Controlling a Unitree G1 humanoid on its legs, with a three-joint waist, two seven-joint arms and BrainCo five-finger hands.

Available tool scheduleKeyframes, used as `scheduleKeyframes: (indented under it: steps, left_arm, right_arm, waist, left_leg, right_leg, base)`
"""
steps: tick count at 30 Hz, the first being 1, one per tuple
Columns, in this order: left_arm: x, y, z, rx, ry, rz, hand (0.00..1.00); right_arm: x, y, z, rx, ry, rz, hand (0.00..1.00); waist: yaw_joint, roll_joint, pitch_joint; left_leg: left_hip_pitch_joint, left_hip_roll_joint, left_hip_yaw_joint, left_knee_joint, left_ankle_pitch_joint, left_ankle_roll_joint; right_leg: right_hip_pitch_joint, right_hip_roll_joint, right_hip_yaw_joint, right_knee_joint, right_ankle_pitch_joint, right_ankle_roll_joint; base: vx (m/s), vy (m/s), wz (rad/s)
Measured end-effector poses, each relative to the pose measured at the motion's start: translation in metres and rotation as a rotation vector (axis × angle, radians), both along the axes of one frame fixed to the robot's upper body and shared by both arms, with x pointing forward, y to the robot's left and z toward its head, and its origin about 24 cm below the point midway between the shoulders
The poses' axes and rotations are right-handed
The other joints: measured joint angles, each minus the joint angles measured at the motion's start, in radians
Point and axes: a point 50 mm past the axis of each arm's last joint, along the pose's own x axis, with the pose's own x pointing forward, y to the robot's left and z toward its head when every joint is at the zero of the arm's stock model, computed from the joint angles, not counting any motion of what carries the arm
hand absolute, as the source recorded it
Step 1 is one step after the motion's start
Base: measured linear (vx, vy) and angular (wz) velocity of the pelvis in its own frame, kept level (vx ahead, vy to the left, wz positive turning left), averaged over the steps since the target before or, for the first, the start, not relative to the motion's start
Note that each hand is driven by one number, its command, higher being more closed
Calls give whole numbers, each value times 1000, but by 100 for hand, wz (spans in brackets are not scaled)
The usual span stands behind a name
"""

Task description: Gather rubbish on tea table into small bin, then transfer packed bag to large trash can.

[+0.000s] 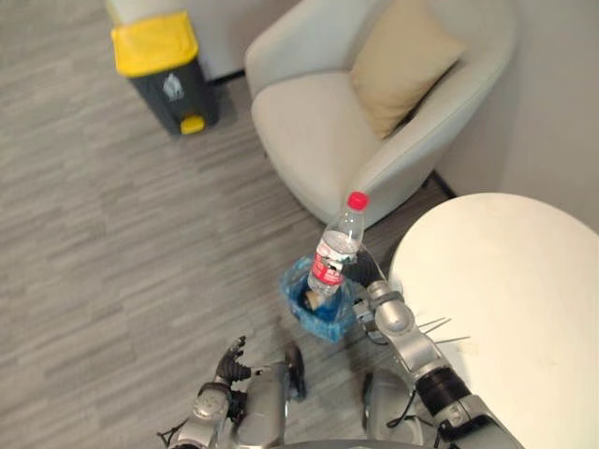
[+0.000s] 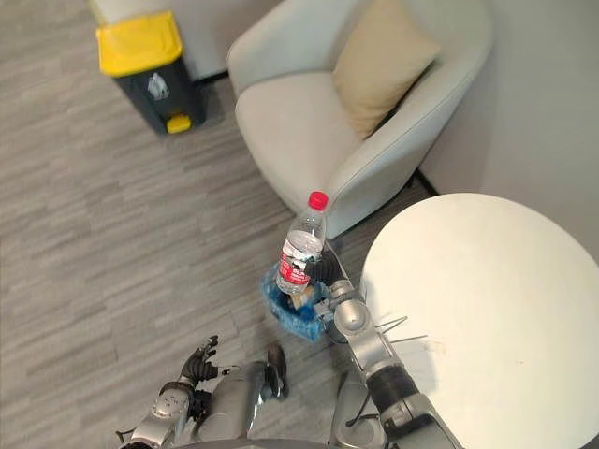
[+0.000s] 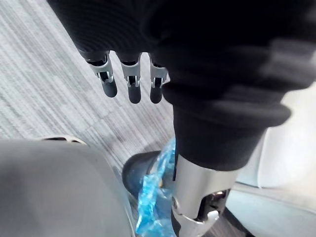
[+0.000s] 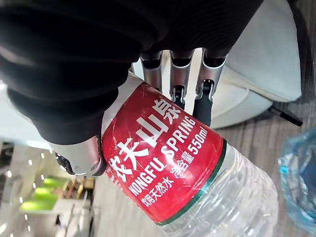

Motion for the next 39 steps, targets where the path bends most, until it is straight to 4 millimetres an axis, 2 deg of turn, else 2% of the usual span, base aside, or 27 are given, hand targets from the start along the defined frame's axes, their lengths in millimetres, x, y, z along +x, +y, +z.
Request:
scheduleKeyframes:
  steps: [1, 2, 5, 8, 10, 11, 12, 13, 14, 15, 16, 17, 18, 19, 20, 21, 22, 23, 25, 26, 27, 29, 35, 39]
  left_arm:
    - [6, -3, 2, -4, -15, 1, 0]
    - [16, -5, 8, -9, -47, 13, 0]
    - [32, -3, 17, -39, -95, 71, 0]
    - [52, -7, 30, -55, -165, 87, 0]
    - [77, -19, 51, -108, -268, 109, 0]
    - [83, -22, 58, -126, -301, 121, 0]
    - [94, -26, 72, -175, -375, 154, 0]
    - [105, -31, 88, -218, -449, 180, 0]
    - [108, -33, 94, -233, -475, 188, 0]
    - [113, -36, 104, -253, -525, 195, 0]
    - [113, -29, 108, -254, -550, 237, 0]
    - [116, -27, 113, -262, -572, 247, 0]
    - [121, -30, 125, -273, -617, 232, 0]
    - [122, -24, 133, -275, -668, 248, 0]
    - [126, -18, 143, -282, -707, 276, 0]
    - [128, -18, 146, -288, -716, 276, 0]
    - [130, -22, 151, -305, -737, 263, 0]
    - [133, -24, 160, -323, -777, 259, 0]
    - [135, -21, 165, -322, -792, 268, 0]
    - [137, -15, 166, -337, -783, 291, 0]
    - [136, -11, 166, -333, -782, 300, 0]
    - [136, -4, 165, -327, -783, 319, 0]
    - [136, -5, 165, -325, -786, 312, 0]
    - [136, -6, 164, -324, -781, 306, 0]
  right_arm:
    - [5, -3, 4, -29, -14, 0, 100]
    - [20, -8, 10, -98, -24, -11, 100]
    - [42, -12, 28, -167, -60, -29, 100]
    - [54, -17, 44, -236, -116, -58, 100]
    - [64, -25, 65, -282, -191, -111, 100]
    - [66, -24, 71, -280, -214, -118, 100]
    - [70, -22, 86, -270, -268, -141, 100]
    - [73, -18, 104, -254, -326, -166, 100]
    - [74, -16, 113, -245, -358, -171, 100]
    - [77, -11, 130, -223, -412, -181, 100]
    - [77, 9, 143, -172, -435, -169, 100]
    - [76, 10, 148, -149, -464, -172, 100]
    - [76, 4, 160, -137, -519, -192, 100]
    - [80, 10, 169, -119, -521, -204, 100]
    - [81, 10, 172, -113, -525, -212, 100]
    - [82, 5, 174, -120, -535, -222, 100]
    - [85, -3, 183, -124, -556, -254, 100]
    - [87, -13, 192, -130, -573, -285, 100]
    - [90, -26, 198, -154, -576, -319, 100]
    - [94, -39, 195, -191, -546, -357, 100]
    - [96, -41, 191, -202, -522, -367, 100]
    - [100, -43, 175, -221, -453, -378, 100]
    - [101, -43, 176, -234, -447, -375, 100]
    - [104, -49, 169, -245, -410, -438, 100]
  waist:
    - [-1, 22, 18]
    - [17, 46, 33]
    - [32, 53, 74]
    - [37, 55, 76]
    - [54, 55, 77]
    - [53, 55, 77]
    - [51, 57, 79]
    - [51, 57, 79]
    - [54, 56, 80]
    - [54, 55, 85]
    - [31, 25, 89]
    - [33, 20, 89]
    - [50, 19, 89]
    - [32, -5, 86]
    - [48, -7, 87]
    - [62, -4, 87]
    - [60, 5, 97]
    - [61, 27, 109]
    - [70, 52, 131]
    - [84, 62, 156]
    - [86, 62, 156]
    - [85, 60, 158]
    - [78, 60, 158]
    - [68, 58, 157]
  left_leg:
    - [-37, -1, -20, 31, 2, 4]
    - [-125, 0, -42, 53, 9, -5]
    - [-240, -5, -64, 22, 66, -17]
    - [-343, -2, -91, 18, 102, -27]
    - [-450, 6, -95, 59, 107, -29]
    - [-480, 9, -94, 78, 107, -29]
    - [-545, 13, -98, 120, 107, -30]
    - [-615, 21, -101, 167, 97, -28]
    - [-649, 26, -102, 195, 87, -34]
    - [-713, 33, -102, 249, 66, -30]
    - [-757, 52, -90, 300, 44, -26]
    - [-778, 62, -83, 322, 40, -25]
    - [-821, 81, -54, 348, 34, -24]
    - [-857, 105, -11, 373, 23, -36]
    - [-889, 144, -27, 526, -19, -29]
    - [-882, 152, -34, 527, -84, -22]
    - [-925, 135, -24, 544, -83, -11]
    - [-969, 134, -8, 542, -85, -9]
    - [-998, 138, 11, 541, -85, -9]
    - [-1015, 147, 36, 540, -83, -9]
    - [-1021, 152, 48, 541, -81, -12]
    - [-1027, 168, 64, 547, -63, 14]
    - [-1024, 170, 64, 548, -56, 30]
    - [-1015, 170, 62, 529, -48, 40]
  right_leg:
    - [-18, -4, -9, 29, -5, 0]
    - [-103, -1, -21, 65, -12, -10]
    - [-234, -4, -40, 101, -8, -29]
    - [-333, -2, -66, 124, 0, -45]
    - [-441, -2, -68, 176, -5, -59]
    - [-469, -2, -69, 193, -9, -63]
    - [-528, -1, -70, 234, -15, -69]
    - [-591, -1, -74, 277, -26, -77]
    - [-621, -1, -76, 301, -32, -80]
    - [-682, -3, -73, 353, -49, -79]
    - [-721, -3, -70, 399, -68, -80]
    - [-737, -3, -71, 420, -80, -74]
    - [-786, -7, -60, 461, -101, -76]
    - [-837, -11, -38, 475, -105, -80]
    - [-854, -11, -49, 503, -105, -79]
    - [-872, -11, -48, 521, -105, -77]
    - [-918, -28, -32, 545, -99, -69]
    - [-963, -30, -17, 547, -93, -59]
    - [-994, -35, -8, 547, -86, -47]
    - [-1016, -38, 6, 550, -79, -37]
    - [-1026, -39, 12, 552, -73, -35]
    - [-1028, -38, 12, 553, -63, -27]
    - [-1027, -37, 11, 552, -59, -34]
    - [-1022, -33, 7, 544, -54, -42]
  base:
    - [-69, -83, 71]
    - [-96, -97, 50]
    - [-90, -145, 32]
    - [-55, -115, 26]
    - [-71, -99, 8]
    - [-101, -74, 3]
    - [-124, -53, 9]
    - [-135, -46, 8]
    - [-143, -41, 7]
    - [-150, -42, 4]
    - [-144, -45, 6]
    - [-170, -66, 16]
    - [-159, -75, 31]
    - [-134, -56, 17]
    - [-50, -5, -7]
    - [-40, 58, -12]
    - [-92, 83, 9]
    - [-115, 78, 27]
    - [-98, 47, 22]
    - [-93, 40, 18]
    - [-94, 42, 13]
    - [-43, 27, 0]
    - [-32, 22, -3]
    - [-63, 6, 0]
